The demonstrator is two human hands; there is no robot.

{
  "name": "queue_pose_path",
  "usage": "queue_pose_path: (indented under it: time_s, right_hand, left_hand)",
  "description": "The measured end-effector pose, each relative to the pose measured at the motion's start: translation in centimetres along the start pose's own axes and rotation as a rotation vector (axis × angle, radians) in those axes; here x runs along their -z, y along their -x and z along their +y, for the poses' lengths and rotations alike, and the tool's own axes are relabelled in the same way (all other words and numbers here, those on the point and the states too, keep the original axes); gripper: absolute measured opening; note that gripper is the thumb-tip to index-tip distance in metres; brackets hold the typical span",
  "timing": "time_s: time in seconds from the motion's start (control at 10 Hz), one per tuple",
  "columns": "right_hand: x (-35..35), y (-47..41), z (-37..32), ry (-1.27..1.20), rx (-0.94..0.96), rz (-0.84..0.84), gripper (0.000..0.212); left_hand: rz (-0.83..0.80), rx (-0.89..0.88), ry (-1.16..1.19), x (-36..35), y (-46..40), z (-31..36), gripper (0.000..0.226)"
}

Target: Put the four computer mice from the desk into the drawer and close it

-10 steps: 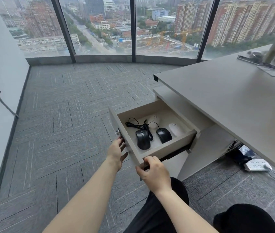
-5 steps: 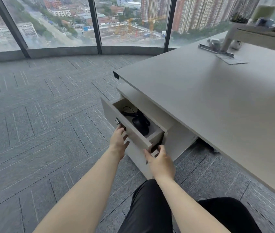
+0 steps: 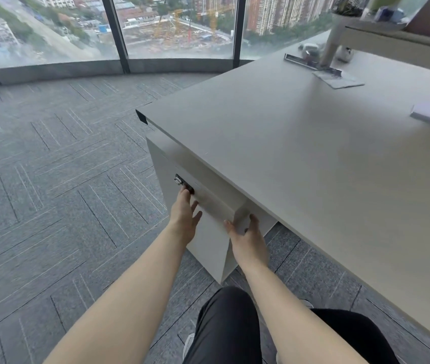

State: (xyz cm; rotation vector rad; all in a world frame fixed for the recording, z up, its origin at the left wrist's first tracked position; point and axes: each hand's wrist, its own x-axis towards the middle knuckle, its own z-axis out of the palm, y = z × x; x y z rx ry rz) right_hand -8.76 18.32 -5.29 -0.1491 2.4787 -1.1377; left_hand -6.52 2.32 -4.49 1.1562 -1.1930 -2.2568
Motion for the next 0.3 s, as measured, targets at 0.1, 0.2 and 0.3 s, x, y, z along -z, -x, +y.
queue_pose_path:
  time_s: [0.1, 0.2, 0.3]
  right_hand:
    - [-0.1, -0.2, -0.1, 0.015, 0.005, -0.013, 0.084]
    - [0.1, -0.1, -0.2, 0.047, 0.008, -0.026, 0.079]
    - [1.0, 0.3, -0.1, 0.151, 0.023, -0.068, 0.062]
  left_hand:
    - [-0.001, -0.001, -0.007, -0.1, 0.1, 0.1, 0.029]
    - [-0.008, -0.01, -0.033, 0.0, 0.1, 0.4, 0.041]
    - [-0.009, 0.006, -0.09, 0.5, 0.9, -0.2, 0.046]
